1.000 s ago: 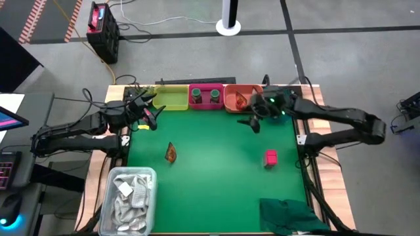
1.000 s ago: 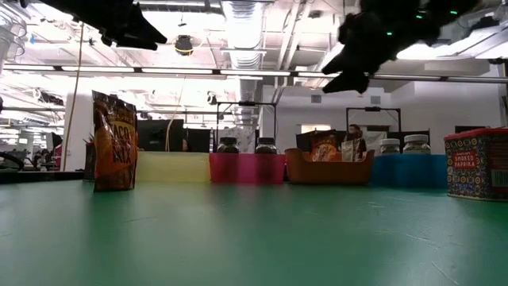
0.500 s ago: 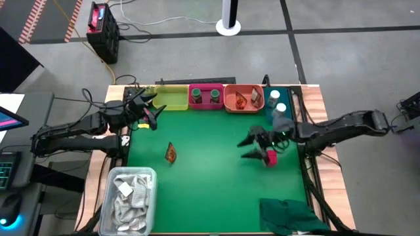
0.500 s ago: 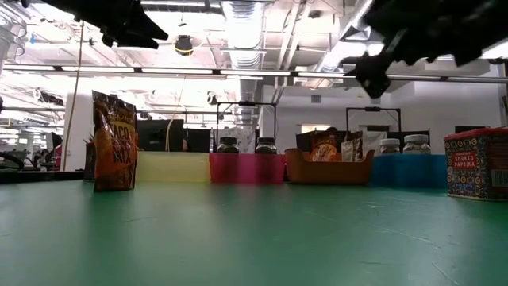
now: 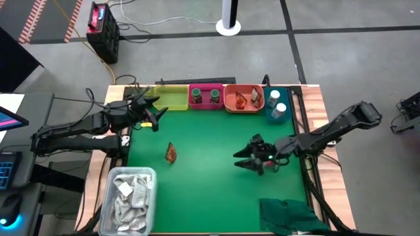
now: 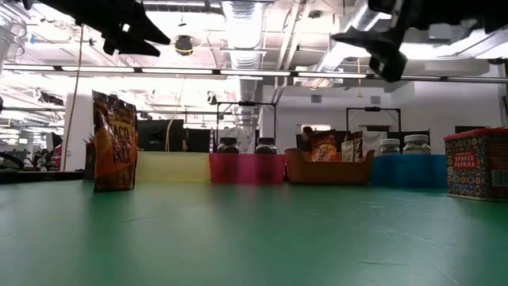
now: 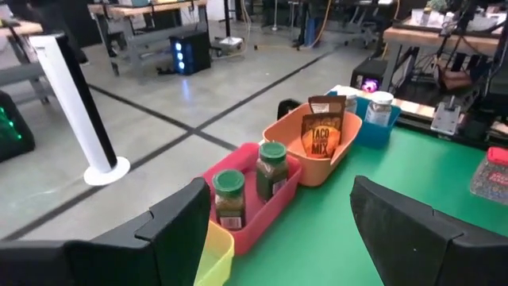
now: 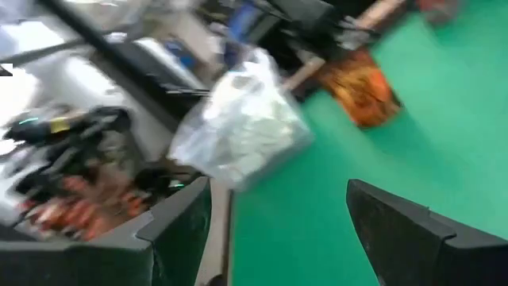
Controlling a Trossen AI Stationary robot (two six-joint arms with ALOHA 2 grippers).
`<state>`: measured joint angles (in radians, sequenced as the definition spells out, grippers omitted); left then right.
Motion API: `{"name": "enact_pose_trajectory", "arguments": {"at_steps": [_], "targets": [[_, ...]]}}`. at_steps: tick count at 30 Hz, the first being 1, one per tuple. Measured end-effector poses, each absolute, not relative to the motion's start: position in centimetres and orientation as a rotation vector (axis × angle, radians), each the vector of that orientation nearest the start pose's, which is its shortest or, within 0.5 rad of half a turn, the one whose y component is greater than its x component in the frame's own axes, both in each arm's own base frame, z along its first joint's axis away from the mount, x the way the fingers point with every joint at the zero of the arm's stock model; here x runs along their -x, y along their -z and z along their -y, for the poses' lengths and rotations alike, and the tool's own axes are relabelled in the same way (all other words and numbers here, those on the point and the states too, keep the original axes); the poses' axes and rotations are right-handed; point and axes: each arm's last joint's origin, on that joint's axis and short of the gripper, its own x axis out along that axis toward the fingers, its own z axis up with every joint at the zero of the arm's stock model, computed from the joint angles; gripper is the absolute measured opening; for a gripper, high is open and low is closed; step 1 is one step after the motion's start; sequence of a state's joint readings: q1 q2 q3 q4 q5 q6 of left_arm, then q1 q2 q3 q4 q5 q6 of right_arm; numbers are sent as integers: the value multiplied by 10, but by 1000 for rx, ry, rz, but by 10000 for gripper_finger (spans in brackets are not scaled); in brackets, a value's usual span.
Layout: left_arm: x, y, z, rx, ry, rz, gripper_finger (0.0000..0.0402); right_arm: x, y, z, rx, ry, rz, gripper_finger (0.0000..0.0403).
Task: Sort spices by type
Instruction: Put the right red seasoning can into the yellow bin
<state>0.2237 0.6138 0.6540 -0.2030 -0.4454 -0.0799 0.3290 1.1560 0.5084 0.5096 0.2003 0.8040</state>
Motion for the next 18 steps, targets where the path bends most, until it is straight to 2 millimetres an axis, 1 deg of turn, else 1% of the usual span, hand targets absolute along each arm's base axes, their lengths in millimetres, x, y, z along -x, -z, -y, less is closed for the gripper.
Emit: {"name": "enact_pose_trajectory", "arguments": {"at_steps": [2,4,7,9,13,16,18], "targets": [[-134,-309,-43,73,-676,-149,290,-242,-238,-77,-795,-17,-219,317],[-137,-307,-44,85,-676,-159,290,-255,-236,-81,-818,18,-256,317],[-141,-305,-45,102,-678,-160,290,-277,-234,-91,-840,23,-259,317],[-143,-306,-45,120,-676,-140,290,-293,-233,-97,-849,19,-225,317],[-153,-302,-41,107,-638,-171,290,-319,-231,-108,-857,2,-195,317],[-159,-289,-36,40,-594,-223,290,-323,-236,-117,-804,67,-334,317],[-161,-285,-33,-1,-573,-226,290,-318,-244,-122,-757,192,-448,316]]}}
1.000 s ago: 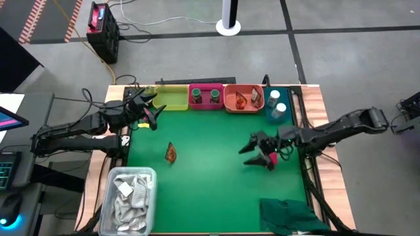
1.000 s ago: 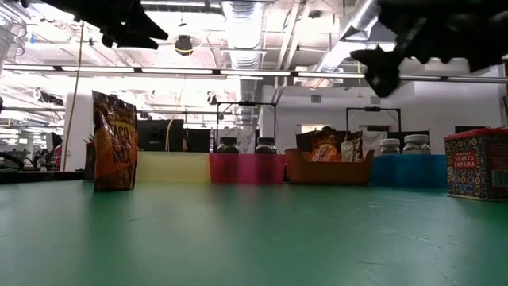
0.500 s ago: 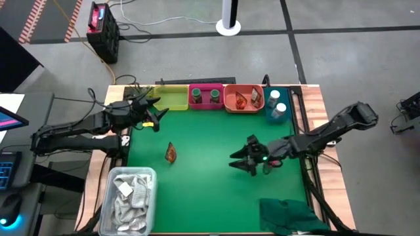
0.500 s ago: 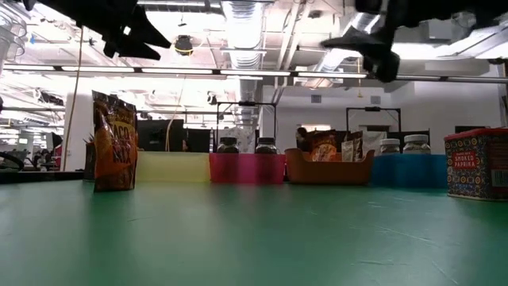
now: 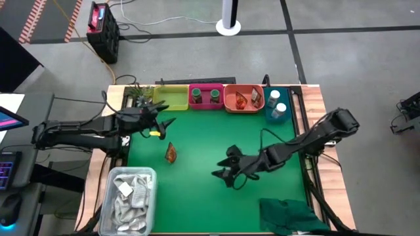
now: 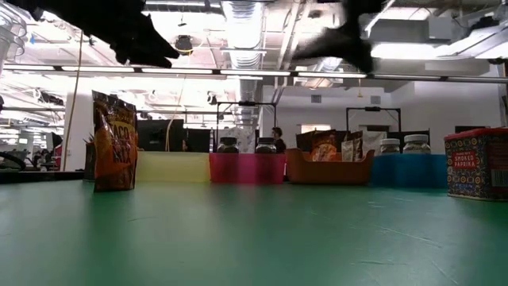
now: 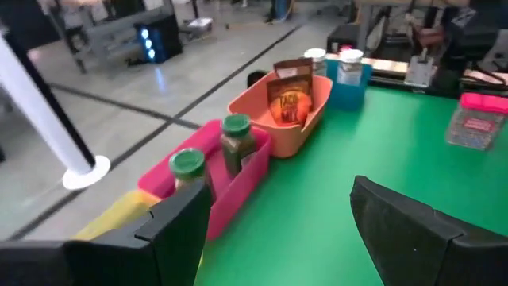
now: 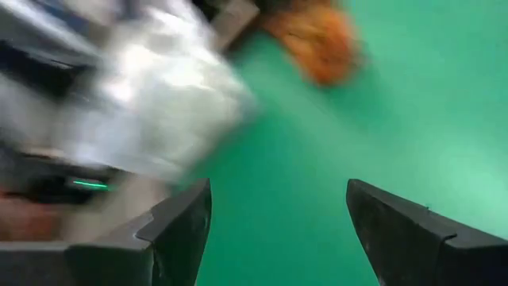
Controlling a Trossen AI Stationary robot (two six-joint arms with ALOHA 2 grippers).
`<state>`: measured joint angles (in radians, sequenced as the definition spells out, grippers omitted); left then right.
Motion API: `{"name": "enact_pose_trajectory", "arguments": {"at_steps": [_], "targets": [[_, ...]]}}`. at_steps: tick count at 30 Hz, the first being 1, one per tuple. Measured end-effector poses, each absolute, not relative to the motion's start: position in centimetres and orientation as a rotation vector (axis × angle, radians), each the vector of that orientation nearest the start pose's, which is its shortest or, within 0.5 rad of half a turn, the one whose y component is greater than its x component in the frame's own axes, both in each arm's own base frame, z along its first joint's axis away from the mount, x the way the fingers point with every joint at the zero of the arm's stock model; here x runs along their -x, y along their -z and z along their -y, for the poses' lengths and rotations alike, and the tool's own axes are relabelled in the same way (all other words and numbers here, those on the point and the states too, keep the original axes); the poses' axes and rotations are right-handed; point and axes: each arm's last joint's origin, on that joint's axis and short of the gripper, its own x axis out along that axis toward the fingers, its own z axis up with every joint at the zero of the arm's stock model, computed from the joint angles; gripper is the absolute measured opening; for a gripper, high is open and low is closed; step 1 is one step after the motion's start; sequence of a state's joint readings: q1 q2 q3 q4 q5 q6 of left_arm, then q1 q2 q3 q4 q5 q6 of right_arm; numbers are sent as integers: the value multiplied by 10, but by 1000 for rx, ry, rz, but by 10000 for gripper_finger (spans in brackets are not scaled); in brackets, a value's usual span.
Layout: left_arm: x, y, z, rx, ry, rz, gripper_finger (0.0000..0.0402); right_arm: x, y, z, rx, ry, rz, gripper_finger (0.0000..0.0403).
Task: Sort spices by type
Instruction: Put the right red seasoning can into the yellow bin
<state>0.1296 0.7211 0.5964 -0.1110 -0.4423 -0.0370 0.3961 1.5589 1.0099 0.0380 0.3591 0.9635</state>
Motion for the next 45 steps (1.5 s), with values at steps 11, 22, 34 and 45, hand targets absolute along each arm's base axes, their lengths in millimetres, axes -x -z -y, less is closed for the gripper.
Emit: {"name": "enact_pose_trajectory", "arguments": {"at_steps": [11,22,34,45], "targets": [[-158,-293,-30,-21,-484,-152,290,-265,-284,-109,-674,675,-1083,302],[-159,-299,-30,-62,-482,-103,290,-229,-286,-121,-771,909,-1236,302],[-159,-300,-30,-126,-460,-110,290,-225,-281,-107,-782,1065,-1273,339],[-160,-299,-28,-154,-385,-114,290,-224,-246,-91,-790,1161,-1281,369]]}}
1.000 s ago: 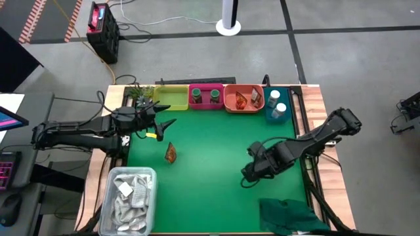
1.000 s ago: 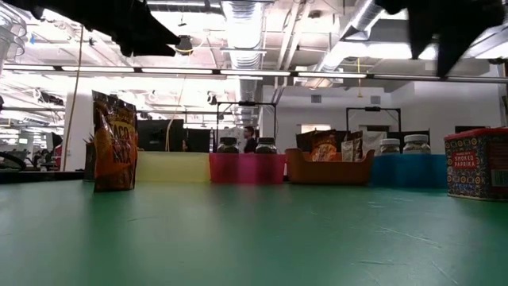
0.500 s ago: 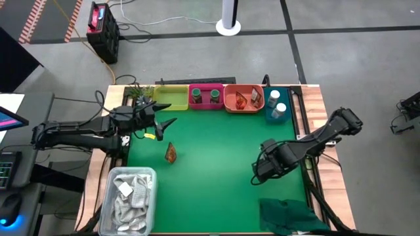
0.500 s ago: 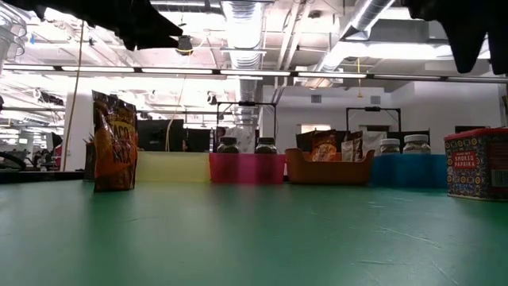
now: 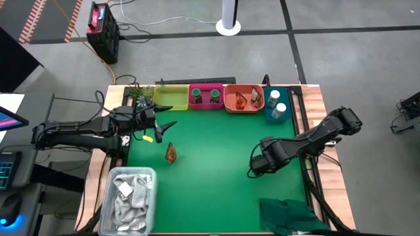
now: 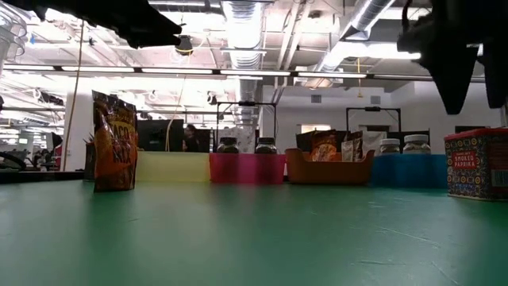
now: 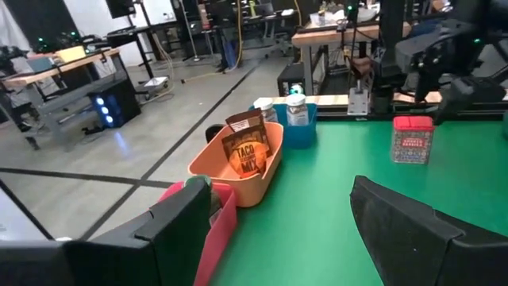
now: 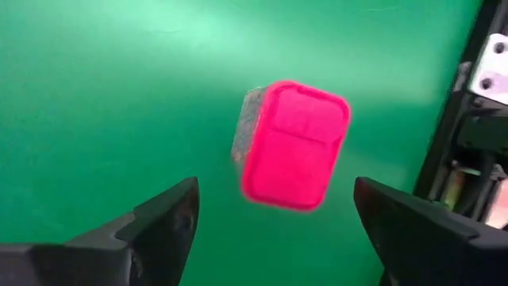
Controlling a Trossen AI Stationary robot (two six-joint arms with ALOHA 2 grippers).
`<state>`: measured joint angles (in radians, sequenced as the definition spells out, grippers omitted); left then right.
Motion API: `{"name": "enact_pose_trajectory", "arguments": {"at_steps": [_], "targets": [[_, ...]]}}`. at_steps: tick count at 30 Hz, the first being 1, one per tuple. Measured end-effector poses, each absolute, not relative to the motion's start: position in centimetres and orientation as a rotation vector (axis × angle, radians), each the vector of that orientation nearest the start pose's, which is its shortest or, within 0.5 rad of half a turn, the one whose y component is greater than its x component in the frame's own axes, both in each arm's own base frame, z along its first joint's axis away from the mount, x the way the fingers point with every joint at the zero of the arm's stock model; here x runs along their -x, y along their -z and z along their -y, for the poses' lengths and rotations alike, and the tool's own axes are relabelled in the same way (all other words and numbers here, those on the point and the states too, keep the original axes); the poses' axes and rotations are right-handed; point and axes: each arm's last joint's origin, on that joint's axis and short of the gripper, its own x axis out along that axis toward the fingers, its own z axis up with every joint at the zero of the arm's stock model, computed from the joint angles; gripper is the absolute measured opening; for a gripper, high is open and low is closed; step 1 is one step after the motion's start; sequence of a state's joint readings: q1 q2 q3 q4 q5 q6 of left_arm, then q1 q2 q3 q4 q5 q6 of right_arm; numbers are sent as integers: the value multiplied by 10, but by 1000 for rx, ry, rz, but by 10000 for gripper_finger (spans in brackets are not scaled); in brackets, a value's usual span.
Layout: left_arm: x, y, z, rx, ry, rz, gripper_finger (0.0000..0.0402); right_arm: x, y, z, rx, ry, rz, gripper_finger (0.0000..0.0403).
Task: Sort spices by type
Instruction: Put the right red seasoning can into the yellow bin
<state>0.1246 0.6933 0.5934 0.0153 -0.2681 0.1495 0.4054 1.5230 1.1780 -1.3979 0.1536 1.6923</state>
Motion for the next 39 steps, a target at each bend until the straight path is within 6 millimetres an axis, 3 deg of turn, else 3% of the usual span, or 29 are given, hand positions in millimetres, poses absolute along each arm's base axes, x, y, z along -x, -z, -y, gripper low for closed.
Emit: {"name": "enact_pose_trajectory", "arguments": {"at_steps": [8,17,23,28,39], "targets": [[-160,-299,-28,-159,-385,-117,290,-221,-225,-80,-814,1217,-1308,369],[-160,-299,-28,-169,-386,-120,290,-220,-195,-68,-875,1156,-1364,365],[-160,-299,-28,-168,-386,-119,290,-225,-181,-50,-890,1093,-1367,297],[-160,-299,-28,-168,-388,-119,290,-229,-181,-32,-876,1011,-1423,226],[-155,-294,-32,-207,-557,-203,290,-264,-199,17,-786,771,-1277,227]]}}
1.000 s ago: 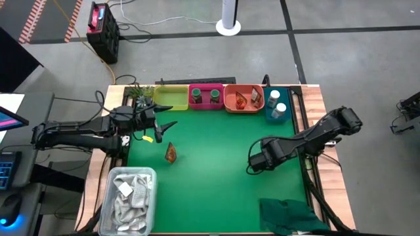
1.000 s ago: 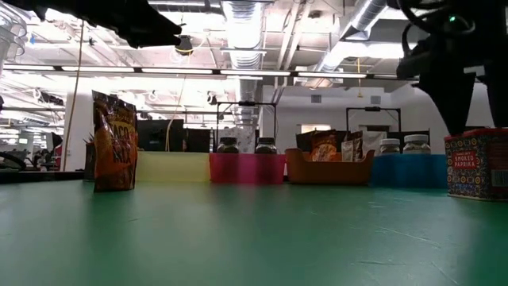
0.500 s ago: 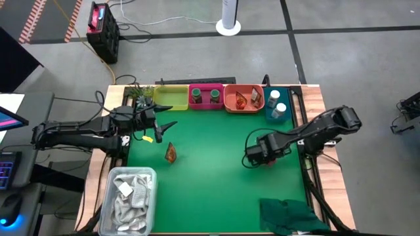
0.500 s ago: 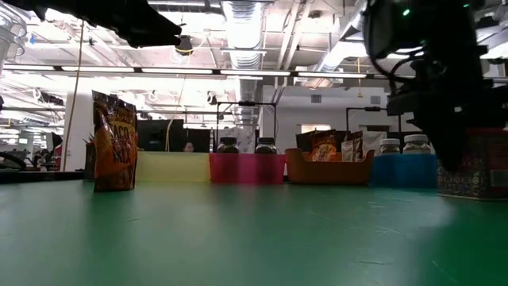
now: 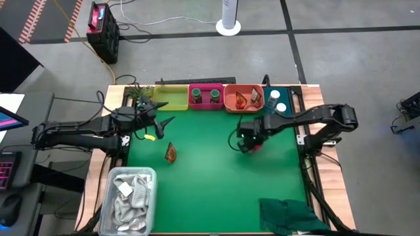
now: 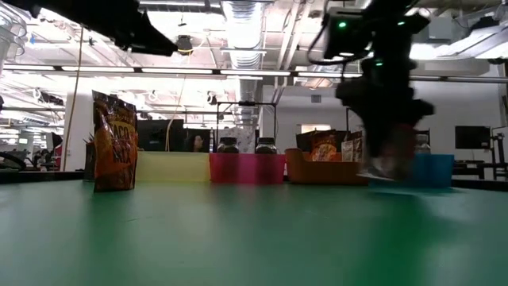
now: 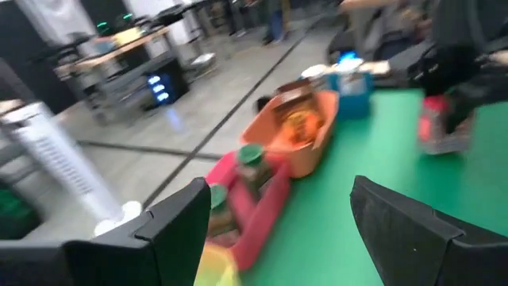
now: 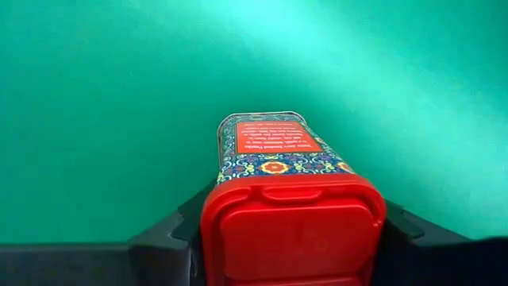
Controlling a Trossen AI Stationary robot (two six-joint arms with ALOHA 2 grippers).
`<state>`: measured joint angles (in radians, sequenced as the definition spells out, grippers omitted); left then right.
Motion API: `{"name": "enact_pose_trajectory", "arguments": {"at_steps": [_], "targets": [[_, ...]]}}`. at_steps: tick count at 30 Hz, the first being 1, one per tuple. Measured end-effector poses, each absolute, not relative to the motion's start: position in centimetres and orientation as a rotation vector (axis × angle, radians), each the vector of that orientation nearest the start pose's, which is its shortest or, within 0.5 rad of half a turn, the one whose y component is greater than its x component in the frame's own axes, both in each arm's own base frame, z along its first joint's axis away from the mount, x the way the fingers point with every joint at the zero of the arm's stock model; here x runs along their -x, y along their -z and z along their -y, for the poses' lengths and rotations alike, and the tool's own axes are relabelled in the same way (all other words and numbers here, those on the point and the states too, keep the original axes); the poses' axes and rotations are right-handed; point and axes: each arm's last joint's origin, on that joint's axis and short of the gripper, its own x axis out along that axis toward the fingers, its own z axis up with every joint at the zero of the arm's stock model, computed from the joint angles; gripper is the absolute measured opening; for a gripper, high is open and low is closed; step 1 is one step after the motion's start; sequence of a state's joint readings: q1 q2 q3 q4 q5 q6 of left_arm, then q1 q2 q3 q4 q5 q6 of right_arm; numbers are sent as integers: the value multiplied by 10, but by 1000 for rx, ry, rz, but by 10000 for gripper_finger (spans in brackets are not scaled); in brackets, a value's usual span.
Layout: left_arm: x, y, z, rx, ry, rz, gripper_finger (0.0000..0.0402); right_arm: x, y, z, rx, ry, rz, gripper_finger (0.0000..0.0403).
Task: Sort spices by type
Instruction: Put the right red seasoning can into the yellow bin
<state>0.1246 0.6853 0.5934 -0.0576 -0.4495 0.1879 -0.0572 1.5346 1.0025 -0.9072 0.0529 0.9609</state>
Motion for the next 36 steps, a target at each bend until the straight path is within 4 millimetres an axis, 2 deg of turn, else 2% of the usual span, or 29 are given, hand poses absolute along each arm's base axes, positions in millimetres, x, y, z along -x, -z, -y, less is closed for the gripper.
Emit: {"name": "enact_pose_trajectory", "arguments": {"at_steps": [6,13,19,25,28,36], "targets": [[-139,-300,-33,-189,-666,-176,290,-296,-205,43,-681,679,-1268,230],[-116,-308,-32,-141,-689,-99,290,-359,-211,70,-486,518,-1271,230],[-112,-306,-36,-140,-726,-121,290,-408,-242,93,-327,393,-1181,231],[-111,-307,-40,-154,-765,-126,290,-441,-272,119,-191,326,-1049,231],[-110,-307,-42,-155,-784,-128,290,-454,-280,135,-134,315,-992,231],[-102,-312,-47,-140,-851,-160,290,-488,-265,170,-39,224,-906,232]]}}
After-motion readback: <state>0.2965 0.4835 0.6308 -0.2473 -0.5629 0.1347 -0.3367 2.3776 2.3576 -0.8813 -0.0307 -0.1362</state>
